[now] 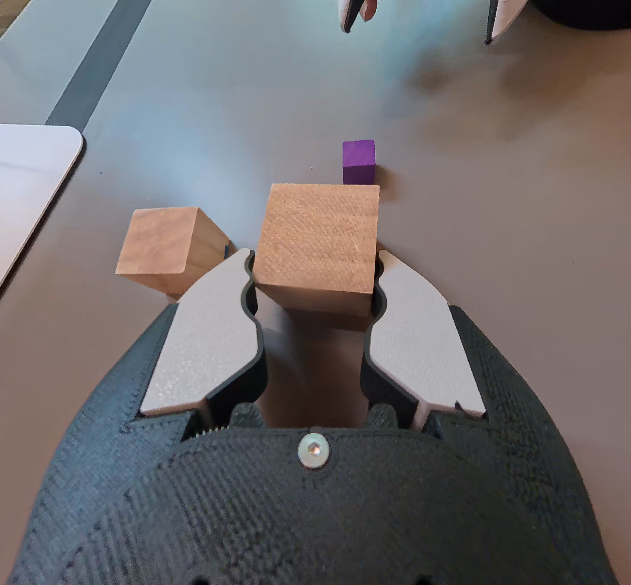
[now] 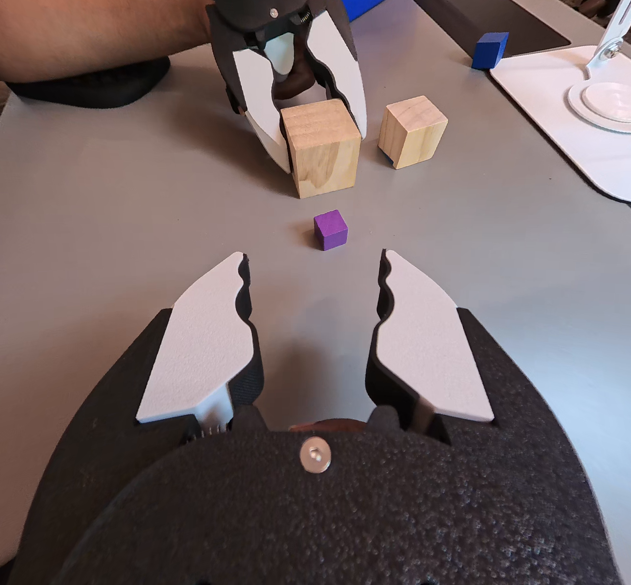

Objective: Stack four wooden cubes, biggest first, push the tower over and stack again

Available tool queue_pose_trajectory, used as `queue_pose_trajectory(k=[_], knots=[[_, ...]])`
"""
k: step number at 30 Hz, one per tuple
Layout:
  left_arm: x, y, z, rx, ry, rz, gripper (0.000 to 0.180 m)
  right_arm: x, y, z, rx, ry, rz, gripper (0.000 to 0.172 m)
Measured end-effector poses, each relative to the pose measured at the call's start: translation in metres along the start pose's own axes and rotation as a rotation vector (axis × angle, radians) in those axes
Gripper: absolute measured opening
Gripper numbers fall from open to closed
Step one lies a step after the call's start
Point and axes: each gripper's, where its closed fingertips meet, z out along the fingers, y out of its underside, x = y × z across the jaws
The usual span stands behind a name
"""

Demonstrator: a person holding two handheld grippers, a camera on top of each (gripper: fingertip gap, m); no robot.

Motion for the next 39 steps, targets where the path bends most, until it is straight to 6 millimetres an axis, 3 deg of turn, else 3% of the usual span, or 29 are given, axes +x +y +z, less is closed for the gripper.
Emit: queue_pose_trajectory(k=[9,12,20,26,29,35,37,39], knots=[[0.004,-0.005,0.006,0.017,0.003,0.017,0.066,-0.001,0.003,0.004,-0.012,-0.003,-0.008,0.073],[0.004,-0.003,0.003,0.02,0.005,0.015,0.074,-0.001,0.005,0.005,-0.019,-0.003,-0.01,0.073],[-0.01,-0.011,-0.039,0.167,-0.004,-0.125,0.065,-0.001,0.004,0.008,-0.008,-0.003,-0.011,0.07],[-0.008,0.008,-0.068,0.203,-0.044,-0.197,0.049,0.004,0.0,0.013,0.038,0.013,0.008,0.066],[-0.005,0.006,-0.062,0.188,-0.037,-0.195,0.048,0.005,0.002,0.018,0.031,0.012,0.017,0.066],[0.031,0.008,-0.025,0.025,0.041,-0.061,0.04,0.004,0.002,0.021,0.029,0.018,0.022,0.066],[0.037,0.005,-0.023,0.017,0.051,-0.034,0.032,0.004,0.001,0.02,0.035,0.022,0.022,0.065],[0.032,0.003,-0.024,0.026,0.014,-0.032,0.037,0.004,-0.002,0.02,0.048,0.024,0.024,0.065]])
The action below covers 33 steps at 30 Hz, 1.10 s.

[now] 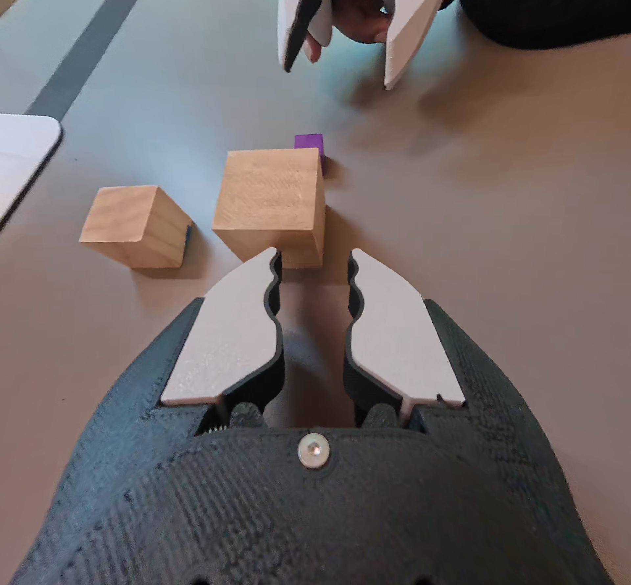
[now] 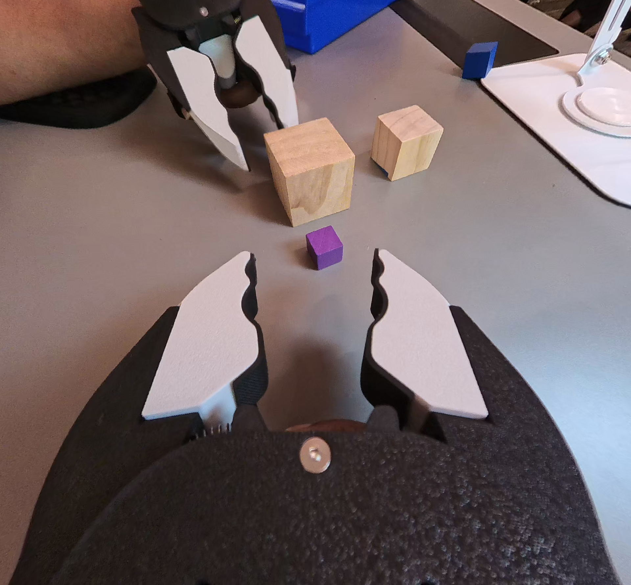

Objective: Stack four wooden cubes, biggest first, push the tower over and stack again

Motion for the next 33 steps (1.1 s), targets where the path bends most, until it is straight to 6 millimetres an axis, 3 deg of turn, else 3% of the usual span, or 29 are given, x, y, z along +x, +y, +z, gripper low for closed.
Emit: queue_pose_trajectory(k=[5,10,15,19,24,26,28,33], knots=[[-0.009,0.0,-0.006,0.013,-0.024,-0.03,0.04,0.005,-0.023,0.006,0.05,-0.019,-0.002,0.065],[-0.018,-0.011,-0.002,0.094,-0.069,-0.065,0.043,0.025,-0.053,0.023,0.064,-0.031,-0.025,0.064],[-0.027,-0.006,-0.005,0.105,-0.086,-0.091,0.043,0.051,-0.076,0.047,0.052,-0.028,-0.044,0.063],[-0.026,-0.001,-0.011,0.109,-0.063,-0.091,0.044,0.067,-0.074,0.077,-0.046,-0.038,-0.076,0.063],[-0.024,0.002,-0.012,0.1,-0.044,-0.098,0.043,0.076,-0.057,0.116,-0.22,-0.078,-0.123,0.067],[-0.026,0.004,-0.014,0.099,-0.048,-0.103,0.042,0.078,-0.047,0.127,-0.295,-0.095,-0.14,0.046],[-0.028,0.005,-0.016,0.109,-0.055,-0.113,0.041,0.082,-0.053,0.127,-0.299,-0.071,-0.187,0.044],[-0.035,0.004,-0.023,0.137,-0.068,-0.134,0.038,0.073,-0.119,0.086,-0.126,-0.087,-0.161,0.044]])
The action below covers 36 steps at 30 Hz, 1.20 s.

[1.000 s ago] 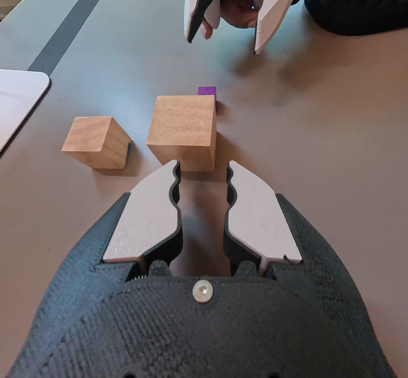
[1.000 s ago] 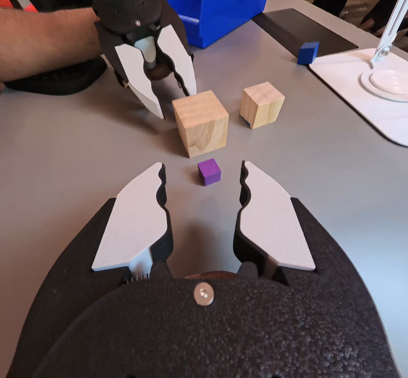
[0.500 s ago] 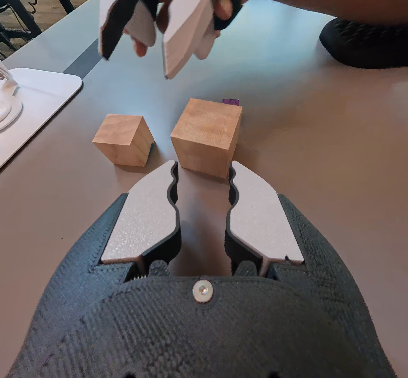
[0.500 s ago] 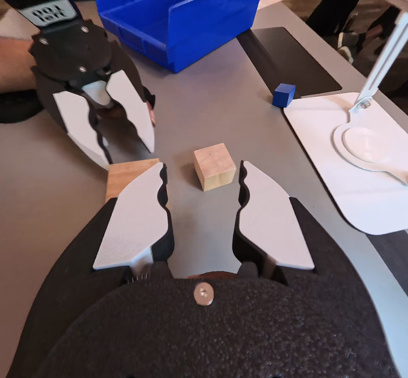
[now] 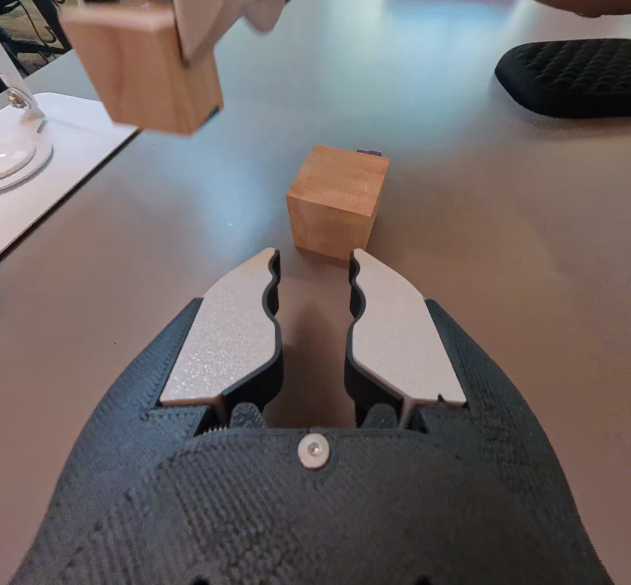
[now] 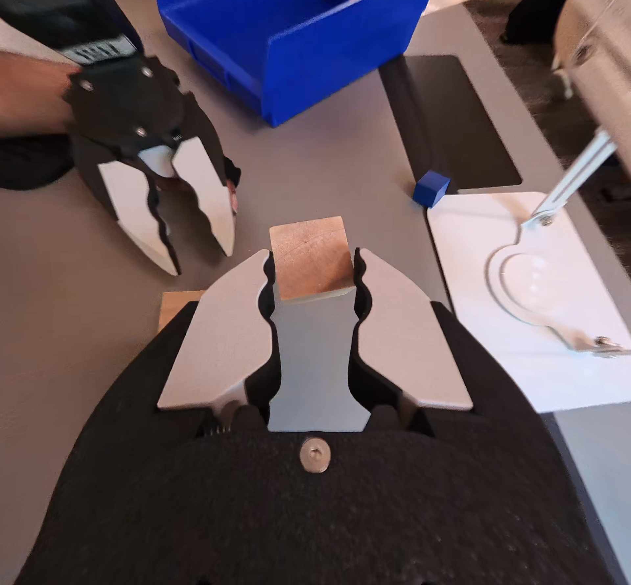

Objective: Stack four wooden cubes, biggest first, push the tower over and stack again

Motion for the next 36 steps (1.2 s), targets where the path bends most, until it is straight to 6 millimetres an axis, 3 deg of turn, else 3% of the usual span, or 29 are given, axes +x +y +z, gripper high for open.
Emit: queue_pose_trajectory(k=[2,4,9,12,23,36], knots=[[-0.001,-0.002,-0.001,0.011,0.0,-0.011,0.038,-0.005,-0.008,-0.017,-0.013,0.034,-0.001,0.044],[-0.001,-0.002,-0.001,0.014,-0.005,-0.006,0.039,-0.015,-0.004,-0.024,-0.053,0.073,0.02,0.044],[-0.001,-0.001,-0.002,0.003,-0.009,0.0,0.039,-0.052,0.021,-0.02,-0.088,0.061,0.042,0.045],[0.0,0.0,-0.002,-0.001,-0.01,-0.001,0.039,-0.064,0.027,-0.015,-0.085,0.05,0.054,0.045],[0.003,0.006,0.003,-0.033,0.0,0.007,0.038,-0.079,0.035,-0.008,-0.11,0.089,0.069,0.045],[-0.003,0.001,-0.007,0.015,-0.005,-0.002,0.046,-0.083,0.037,-0.005,-0.128,0.103,0.052,0.045]])
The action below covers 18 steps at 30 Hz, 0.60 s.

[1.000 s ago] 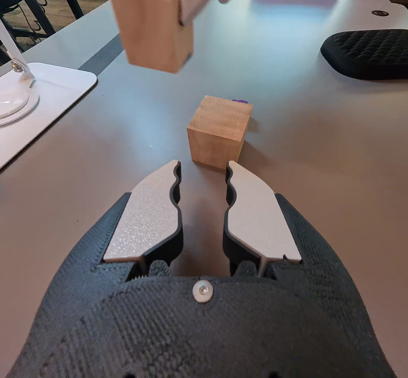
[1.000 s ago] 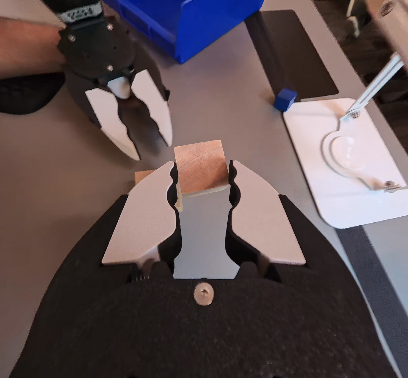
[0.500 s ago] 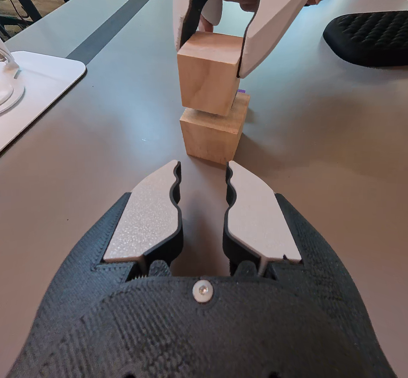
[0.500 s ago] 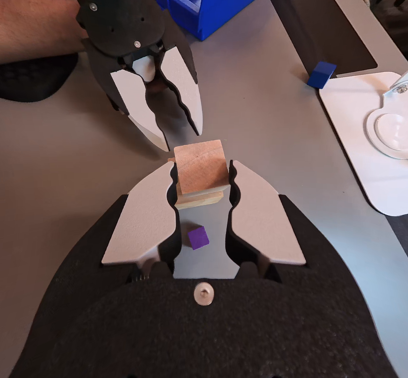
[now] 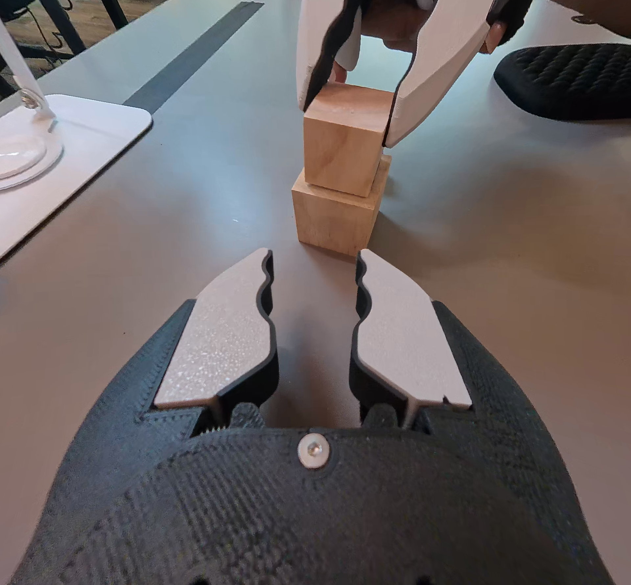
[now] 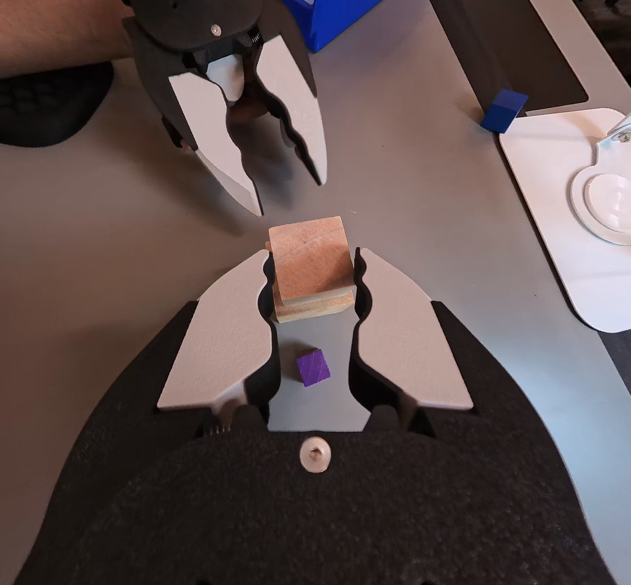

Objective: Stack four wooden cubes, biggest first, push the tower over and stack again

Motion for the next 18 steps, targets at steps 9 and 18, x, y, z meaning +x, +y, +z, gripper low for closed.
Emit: queue_pose_trajectory(k=[9,18], knots=[[-0.005,-0.007,-0.018,0.046,0.007,-0.023,0.073,0.001,0.0,0.001,-0.002,-0.007,0.018,0.045],[0.001,-0.001,-0.033,0.031,0.009,-0.038,0.077,0.001,0.0,0.001,0.0,-0.009,0.023,0.045]])
